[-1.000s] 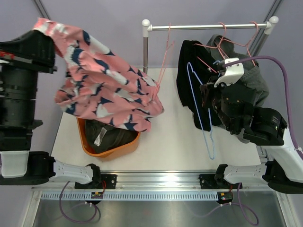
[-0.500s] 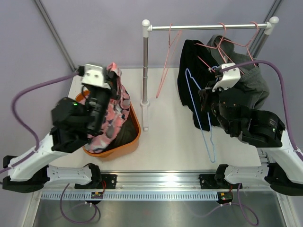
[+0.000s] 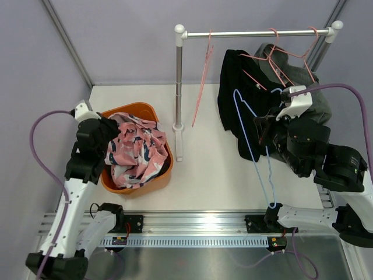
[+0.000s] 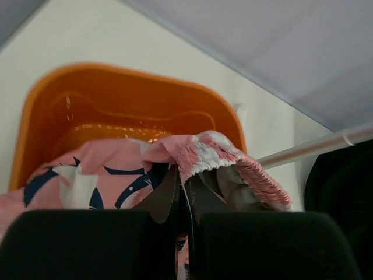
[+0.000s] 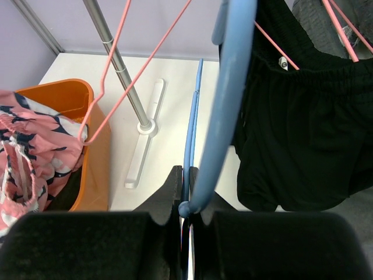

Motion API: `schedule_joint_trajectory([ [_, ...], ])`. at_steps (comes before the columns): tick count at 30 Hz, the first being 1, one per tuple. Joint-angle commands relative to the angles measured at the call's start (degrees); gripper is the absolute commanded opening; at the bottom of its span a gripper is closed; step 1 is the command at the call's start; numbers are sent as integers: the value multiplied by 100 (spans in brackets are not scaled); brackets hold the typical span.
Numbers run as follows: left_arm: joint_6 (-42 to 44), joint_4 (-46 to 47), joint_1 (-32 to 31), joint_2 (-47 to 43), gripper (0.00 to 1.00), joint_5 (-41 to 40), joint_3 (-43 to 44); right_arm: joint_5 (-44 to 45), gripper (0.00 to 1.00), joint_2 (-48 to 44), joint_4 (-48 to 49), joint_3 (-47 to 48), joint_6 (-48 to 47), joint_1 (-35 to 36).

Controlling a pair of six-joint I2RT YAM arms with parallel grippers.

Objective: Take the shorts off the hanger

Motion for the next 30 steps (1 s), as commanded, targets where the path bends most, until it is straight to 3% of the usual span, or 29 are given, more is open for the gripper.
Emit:
schedule_joint_trajectory([
  [1, -1648, 553, 1084, 91, 0, 2447, -1288, 3, 0, -109, -26, -60, 109, -30],
  [3, -2158, 1089, 1480, 398, 0, 2930, -1784, 21, 0, -153, -70, -77, 144, -30],
  [8, -2625, 1671, 1578, 750, 0, 2802, -2603, 3, 0, -232, -176, -130, 170, -30],
  [11, -2512, 1557, 1578, 645, 26, 2617, -2464, 12, 0, -276, -193, -209, 179, -21],
  [12, -2433, 1374, 1578, 593, 30, 2547, -2359, 3, 0, -276, -185, -244, 179, -30],
  [15, -2117, 1092, 1578, 303, 65, 2345, -1868, 3, 0, -241, -167, -253, 153, -30],
  [16, -2037, 821, 1570, 85, 83, 2266, -1726, -14, 0, -215, -158, -245, 153, -30],
  [18, -1766, 626, 1578, -127, 95, 2038, -1297, -23, 0, -180, -141, -218, 144, -30],
  [20, -1467, 301, 1570, -312, 99, 1966, -979, -23, 0, -145, -132, -201, 109, -30],
  [26, -956, -104, 1578, -620, 99, 1694, -47, -15, 0, 40, -44, -95, -40, -30],
  [30, -718, 36, 1578, -874, 99, 2192, 156, -119, 0, 198, 254, -60, -374, -143],
])
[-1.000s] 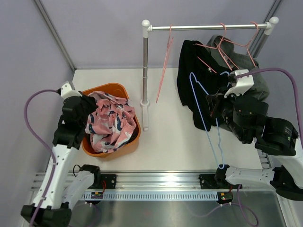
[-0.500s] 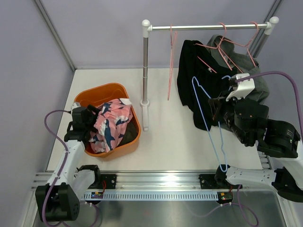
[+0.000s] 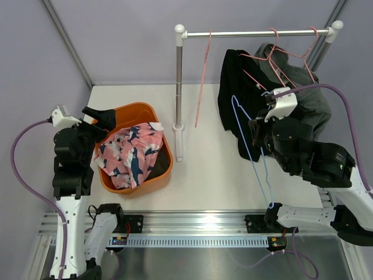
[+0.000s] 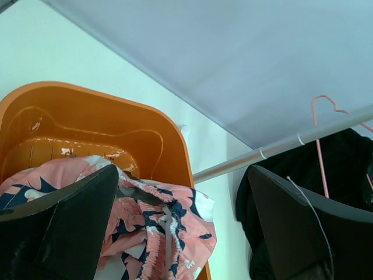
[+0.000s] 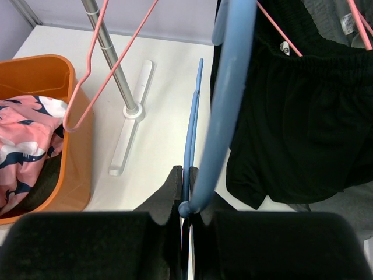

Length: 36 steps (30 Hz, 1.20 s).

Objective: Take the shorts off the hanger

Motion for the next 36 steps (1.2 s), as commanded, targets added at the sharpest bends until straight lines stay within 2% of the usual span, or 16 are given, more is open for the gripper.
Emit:
schedule_joint_trajectory([
  [1, 438, 16, 20, -163, 99, 393, 224, -220, 0, 148, 617, 183, -383, -231],
  [6, 702, -185, 20, -268, 99, 1174, 400, -1362, 0, 402, 1154, 305, -928, -1118],
  [9, 921, -352, 11, -383, 99, 1553, 426, -2135, 0, 745, 1444, 463, -1148, -1900],
  [11, 1018, -387, 11, -531, 99, 1686, 356, -2757, 0, 982, 1759, 508, -1244, -2470],
  [13, 1106, -422, 11, -585, 99, 1861, 216, -3059, 0, 1114, 2294, 420, -1368, -2727],
  [18, 1405, -598, 11, -795, 99, 2160, -66, -4149, 0, 1675, 2912, 701, -1289, -3677],
  [23, 1677, -800, 11, -1173, 99, 2126, -540, -4194, 0, 2178, 3536, 947, -1561, -3809],
  [31, 2091, -1302, 3, -1806, 99, 2012, -945, -4010, 0, 3206, 3808, 1703, -1869, -3888],
  [36, 2047, -1196, -6, -1930, 99, 2108, -1182, -3948, 0, 3969, 3423, 2581, -1878, -3889],
])
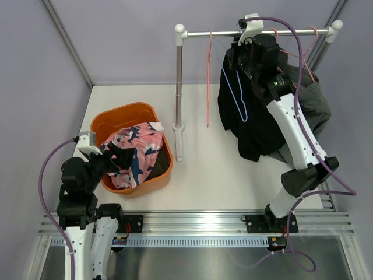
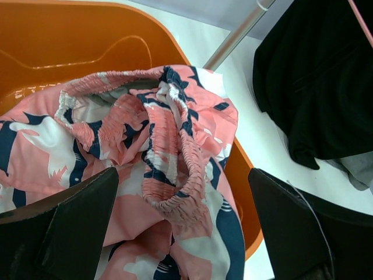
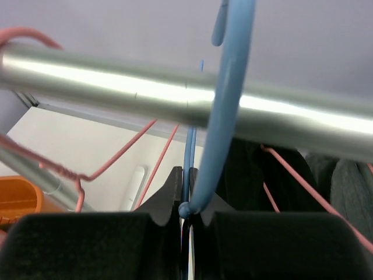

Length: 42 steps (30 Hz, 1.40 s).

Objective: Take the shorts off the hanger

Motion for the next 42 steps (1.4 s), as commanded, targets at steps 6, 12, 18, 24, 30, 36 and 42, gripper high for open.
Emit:
schedule_joint_trajectory([
  [6, 93, 269, -6, -131, 99, 141, -232, 118, 0, 692, 5, 1009, -149, -50],
  [12, 75, 295, -6, -202, 99, 115, -285, 171, 0, 640, 5, 701, -140, -50],
  [18, 58, 304, -6, -193, 99, 97, -294, -22, 6, 315, -108, 279, -131, -50],
  [24, 49, 295, -6, -158, 99, 97, -303, -49, 37, -19, -241, 112, -132, -50],
  [30, 66, 313, -15, -70, 99, 158, -303, -259, 53, -484, -688, 182, 97, -50],
  [36, 66, 313, -129, -43, 99, 185, -312, 63, 57, -1547, -427, -720, 405, -50],
  [42, 119, 339, -165, 96, 99, 211, -259, 1381, 64, -2155, 163, -1329, 176, -59],
])
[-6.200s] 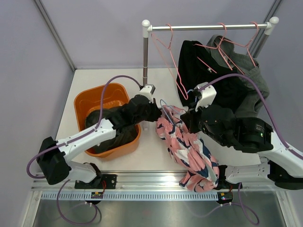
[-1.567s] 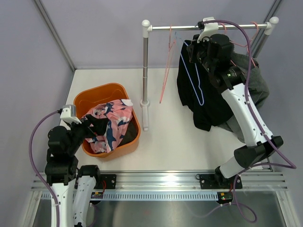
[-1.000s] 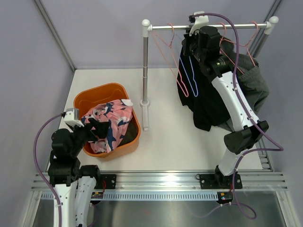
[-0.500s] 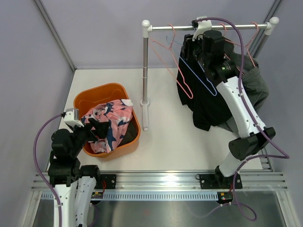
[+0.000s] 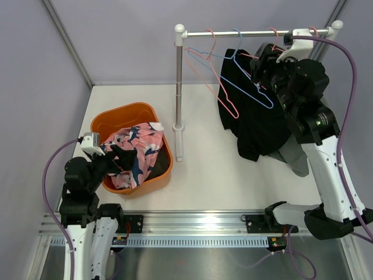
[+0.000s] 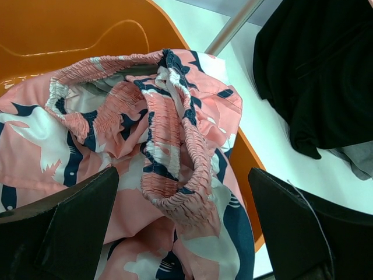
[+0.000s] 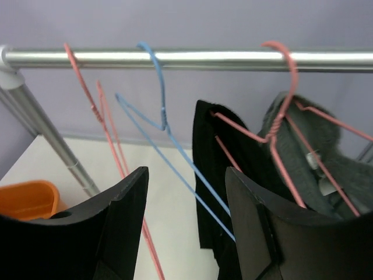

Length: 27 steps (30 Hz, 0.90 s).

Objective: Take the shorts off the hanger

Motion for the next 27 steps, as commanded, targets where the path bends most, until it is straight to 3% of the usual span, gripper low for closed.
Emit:
schedule_joint_trajectory([
  [1, 91, 274, -33, 174, 99, 144, 58, 924, 64, -15, 522, -217, -95, -105],
  [14, 179, 529, -253, -28, 99, -349, -91, 162, 67, 811, 1145, -349, 546, -1370],
  [18, 179, 537, -306, -28, 99, -349, -91, -270, 68, 1022, 1559, -419, 661, -1547],
  [27, 188, 529, -359, -46, 99, -384, -91, -595, 66, 1655, 1331, -23, 722, -1556],
])
